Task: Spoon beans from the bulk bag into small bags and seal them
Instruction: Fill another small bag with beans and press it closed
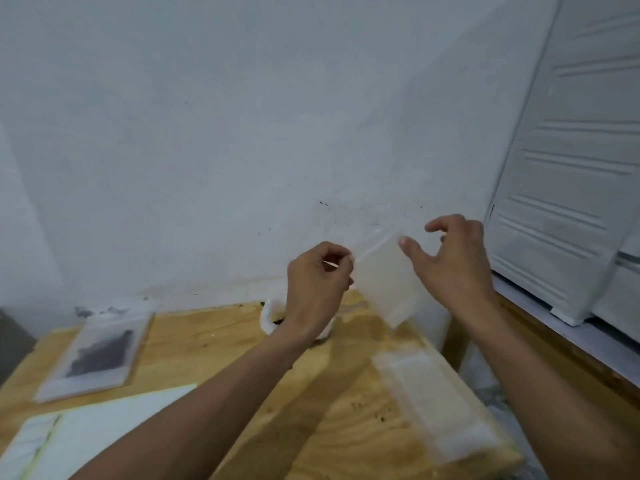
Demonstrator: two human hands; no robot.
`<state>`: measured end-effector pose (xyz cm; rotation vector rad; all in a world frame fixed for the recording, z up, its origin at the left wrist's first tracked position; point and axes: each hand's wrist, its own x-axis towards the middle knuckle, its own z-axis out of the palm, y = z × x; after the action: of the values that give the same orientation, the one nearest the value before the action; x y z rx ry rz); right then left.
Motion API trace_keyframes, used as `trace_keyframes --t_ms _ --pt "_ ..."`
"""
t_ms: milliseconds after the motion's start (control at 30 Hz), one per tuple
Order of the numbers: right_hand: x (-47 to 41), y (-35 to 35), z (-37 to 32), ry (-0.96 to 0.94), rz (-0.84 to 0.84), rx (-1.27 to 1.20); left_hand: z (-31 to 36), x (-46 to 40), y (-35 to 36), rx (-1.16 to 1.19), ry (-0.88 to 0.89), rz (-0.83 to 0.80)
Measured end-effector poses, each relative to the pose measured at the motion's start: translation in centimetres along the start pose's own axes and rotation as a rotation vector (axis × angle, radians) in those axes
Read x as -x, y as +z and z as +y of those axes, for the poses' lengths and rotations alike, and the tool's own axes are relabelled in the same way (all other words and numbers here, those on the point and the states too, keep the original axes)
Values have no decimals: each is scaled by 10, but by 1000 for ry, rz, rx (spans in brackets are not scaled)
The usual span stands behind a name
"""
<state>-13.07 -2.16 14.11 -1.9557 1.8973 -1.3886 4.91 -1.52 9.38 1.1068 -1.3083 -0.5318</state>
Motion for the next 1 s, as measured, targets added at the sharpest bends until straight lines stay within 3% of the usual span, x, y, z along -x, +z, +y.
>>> trace_keyframes --t_ms 67,233,367,567,833,1000 --pt "-5 8 -27 -63 33 -61 9 -10 -15 -45 93 75" --pt "-7 43 -78 55 -328 -303 2 -20 -50 -310 371 197" --pt "-4 71 -94 78 -399 -446 -16 -13 -75 -388 381 184" --pt "1 99 -95 54 -504 -552 -19 -8 -99 -434 172 86" --pt "8 116 -77 -49 -618 -597 -15 -13 -112 107 -401 -152" --pt "8 121 -70 -71 -689 -562 -23 -16 -112 111 -427 -79"
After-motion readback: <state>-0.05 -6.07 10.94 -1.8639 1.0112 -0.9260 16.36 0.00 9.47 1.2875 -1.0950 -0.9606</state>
